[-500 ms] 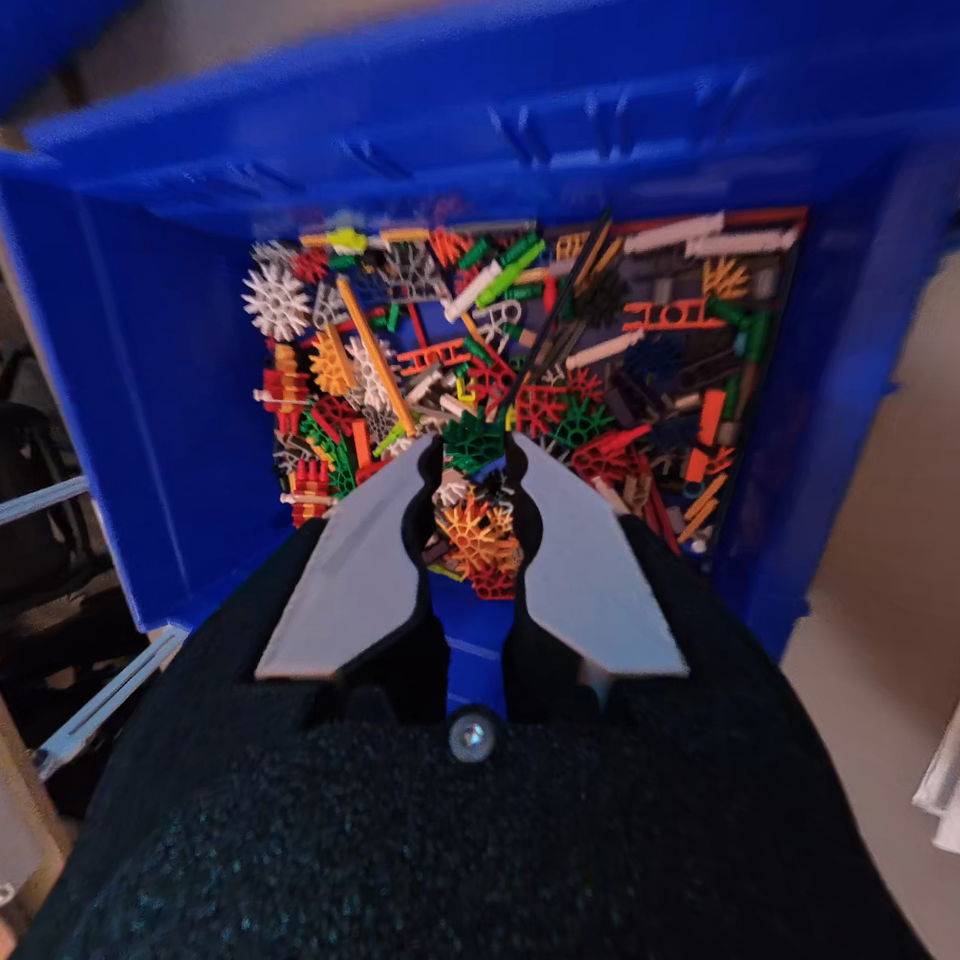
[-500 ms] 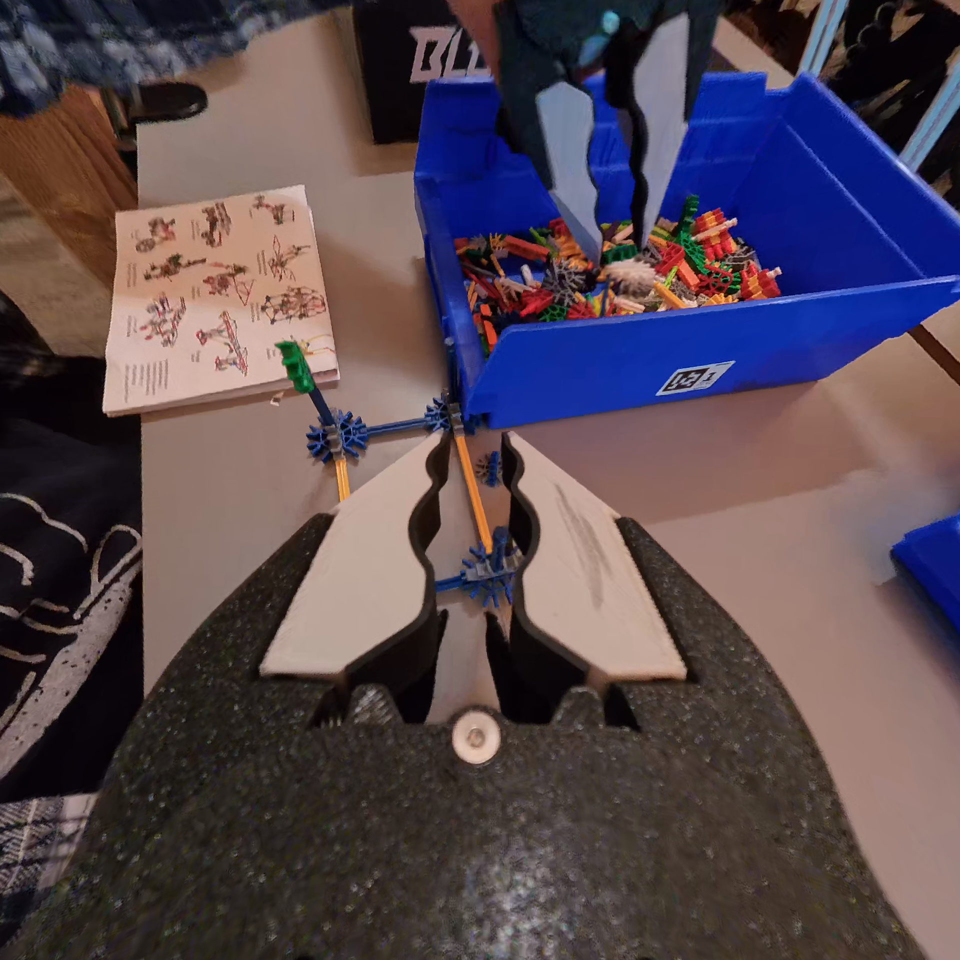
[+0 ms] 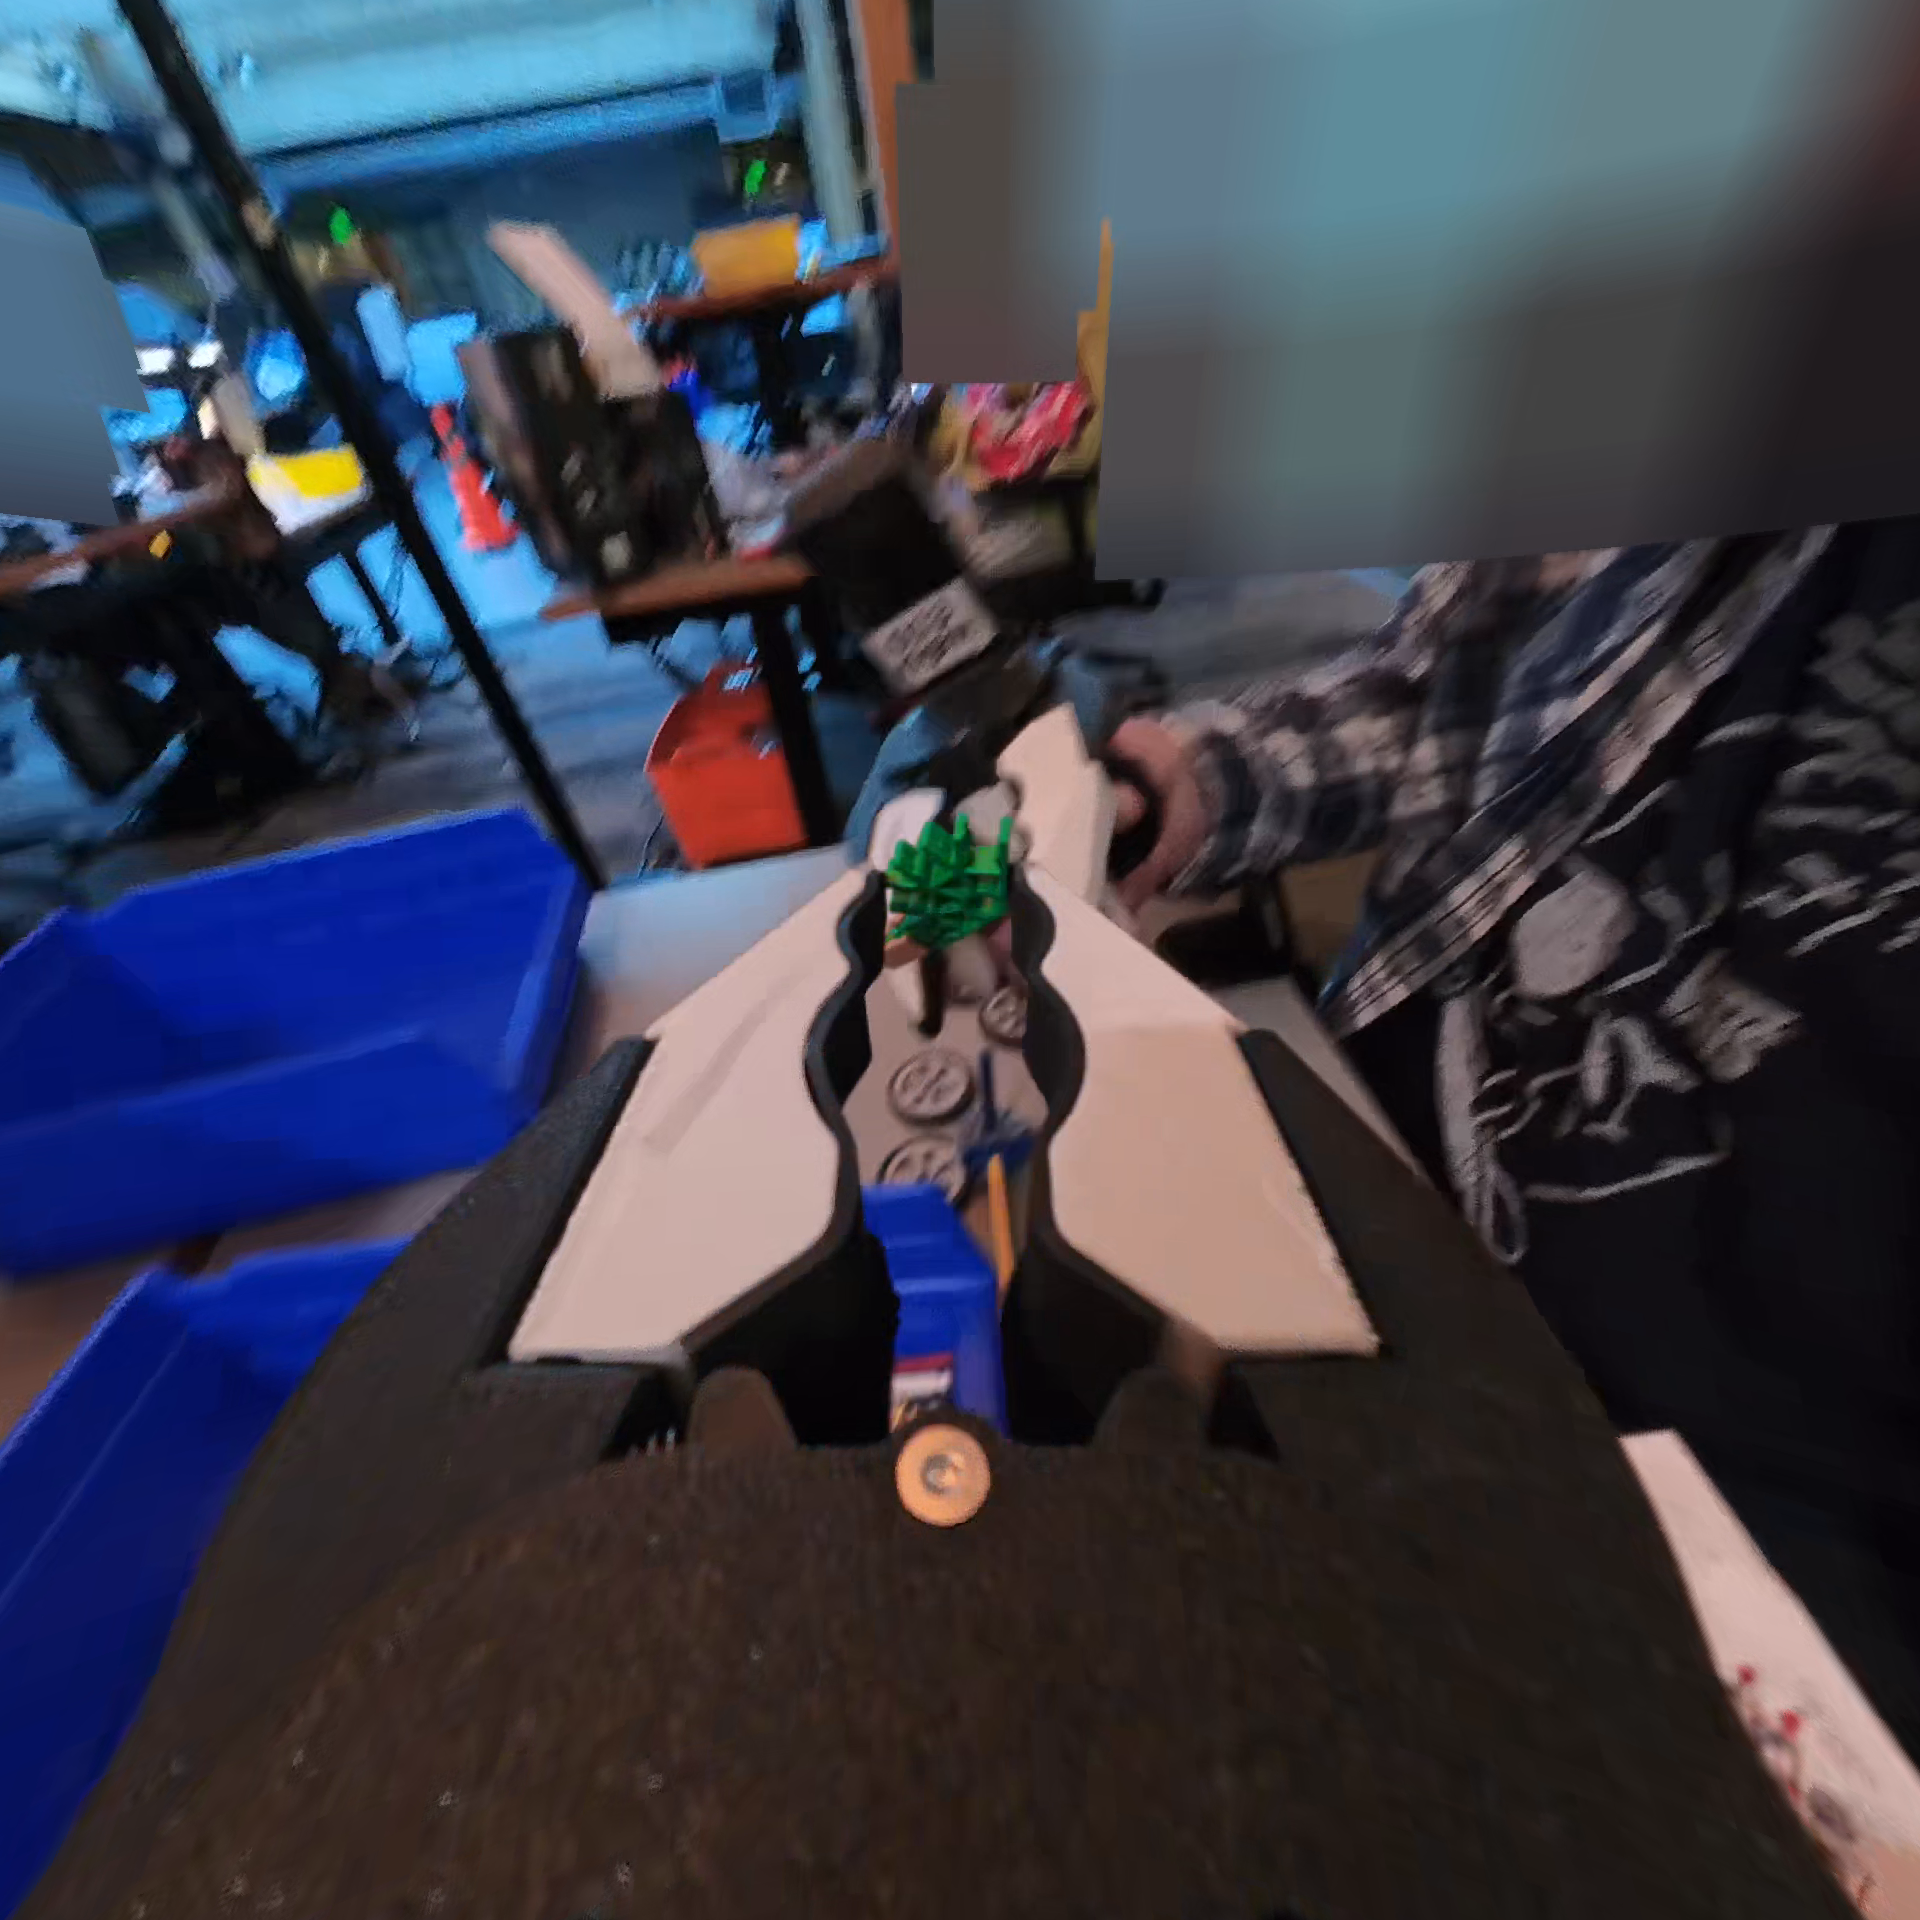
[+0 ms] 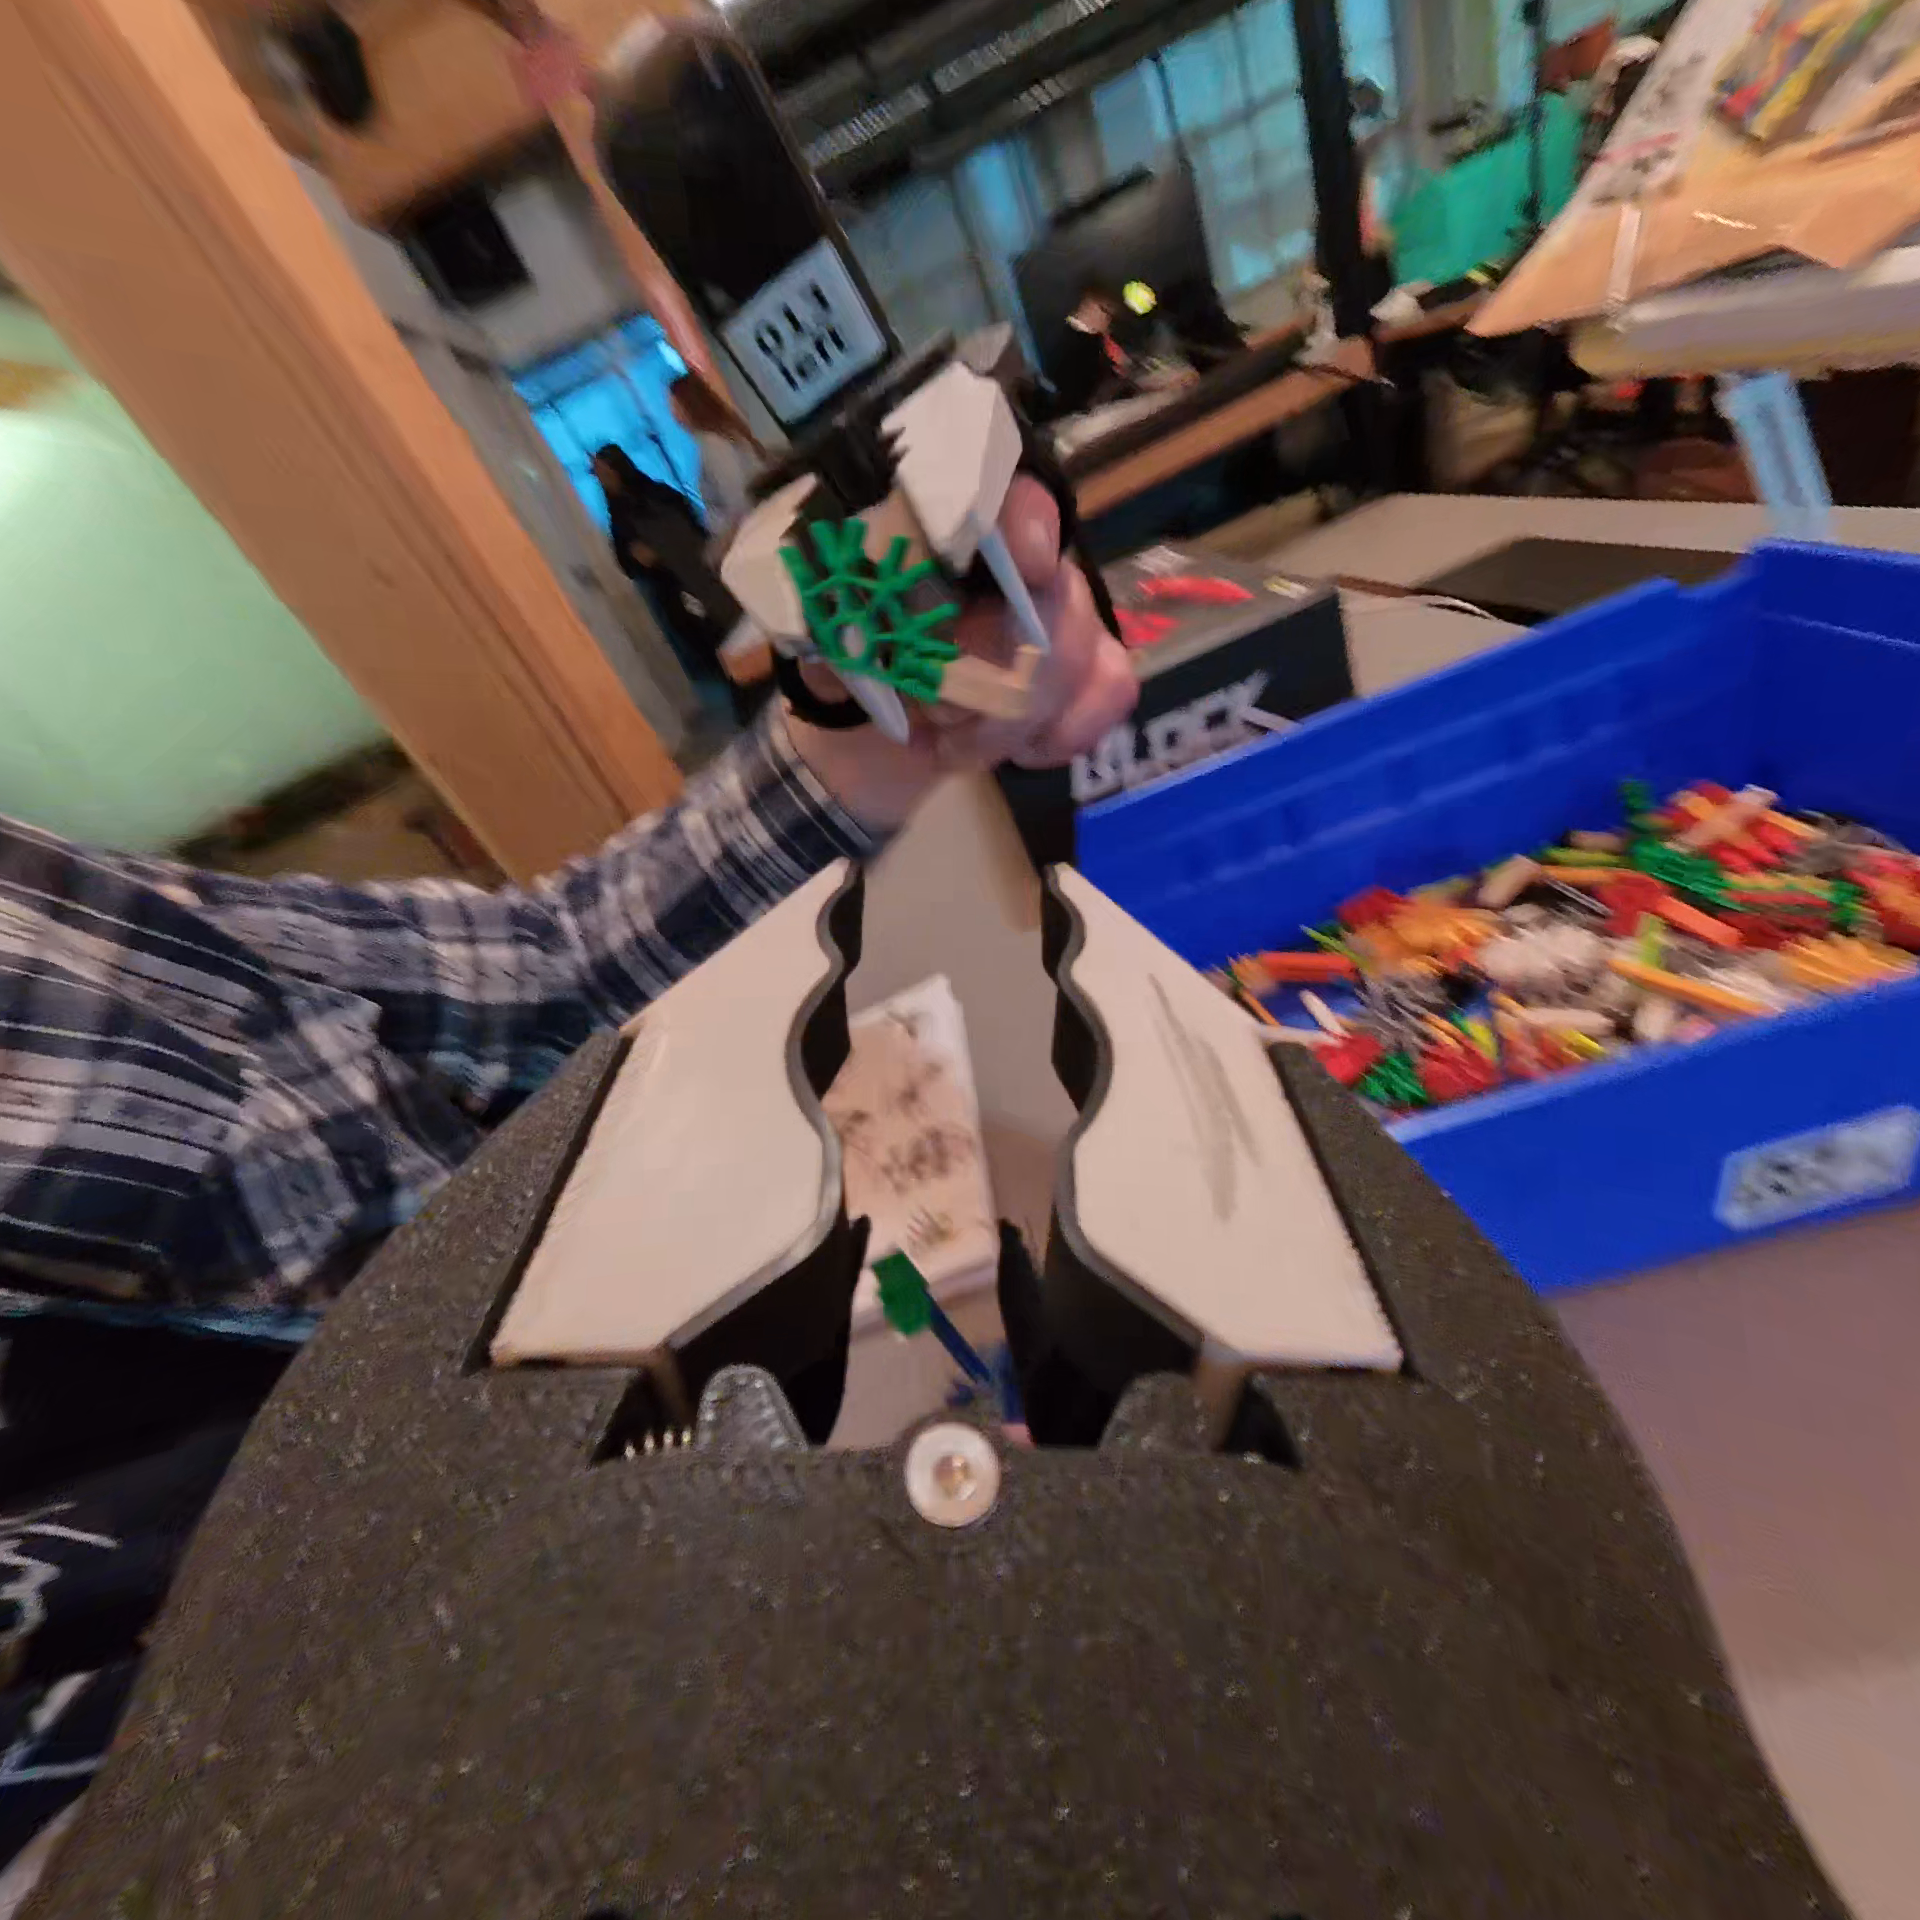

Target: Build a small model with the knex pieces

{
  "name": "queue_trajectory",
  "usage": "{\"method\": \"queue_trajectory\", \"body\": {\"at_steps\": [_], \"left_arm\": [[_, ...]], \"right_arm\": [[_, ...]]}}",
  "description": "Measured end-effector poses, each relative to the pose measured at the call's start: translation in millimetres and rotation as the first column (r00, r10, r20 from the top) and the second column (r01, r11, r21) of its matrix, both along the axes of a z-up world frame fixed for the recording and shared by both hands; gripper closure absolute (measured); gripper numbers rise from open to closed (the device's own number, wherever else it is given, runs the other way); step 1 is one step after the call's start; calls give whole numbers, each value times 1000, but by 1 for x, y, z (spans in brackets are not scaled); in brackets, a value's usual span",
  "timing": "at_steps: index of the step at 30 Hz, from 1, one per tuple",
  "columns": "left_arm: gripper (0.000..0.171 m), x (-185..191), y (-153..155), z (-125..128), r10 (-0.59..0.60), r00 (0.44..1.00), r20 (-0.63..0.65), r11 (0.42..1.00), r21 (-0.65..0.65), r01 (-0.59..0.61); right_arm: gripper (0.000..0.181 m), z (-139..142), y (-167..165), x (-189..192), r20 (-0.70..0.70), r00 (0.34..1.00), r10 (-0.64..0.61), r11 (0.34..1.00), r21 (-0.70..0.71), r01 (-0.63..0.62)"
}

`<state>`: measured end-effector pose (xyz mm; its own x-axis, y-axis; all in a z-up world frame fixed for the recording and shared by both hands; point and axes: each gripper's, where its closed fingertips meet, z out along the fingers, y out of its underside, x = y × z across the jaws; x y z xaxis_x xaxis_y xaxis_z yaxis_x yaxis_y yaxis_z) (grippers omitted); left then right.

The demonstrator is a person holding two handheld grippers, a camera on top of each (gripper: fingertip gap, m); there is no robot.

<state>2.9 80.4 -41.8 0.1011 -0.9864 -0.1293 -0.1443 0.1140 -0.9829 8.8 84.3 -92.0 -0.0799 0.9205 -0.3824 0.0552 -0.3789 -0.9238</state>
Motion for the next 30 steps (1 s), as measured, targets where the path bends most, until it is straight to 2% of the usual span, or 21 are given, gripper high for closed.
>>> {"method": "queue_trajectory", "body": {"at_steps": [5,10,12,19,24,30], "left_arm": [[151,8,-39,31,-153,978,139,988,23,152],[151,11,-53,34,-212,964,158,977,24,211],[151,10,-55,34,-223,960,168,975,16,223],[151,5,-54,33,-232,954,189,971,-6,237],[147,3,-32,23,-100,987,123,993,-50,107],[139,1,-16,3,29,1000,5,995,-99,-28]], "right_arm": [[146,43,-22,-8,-276,949,153,972,-131,-195],[149,66,-44,-6,-383,889,252,949,-85,-305],[164,69,-48,-6,-391,881,266,947,-67,-315],[169,73,-49,-3,-372,894,250,963,-3,-271],[171,68,-31,-2,-289,947,142,989,75,-126],[171,59,-14,-3,-177,983,48,979,203,-11]]}}
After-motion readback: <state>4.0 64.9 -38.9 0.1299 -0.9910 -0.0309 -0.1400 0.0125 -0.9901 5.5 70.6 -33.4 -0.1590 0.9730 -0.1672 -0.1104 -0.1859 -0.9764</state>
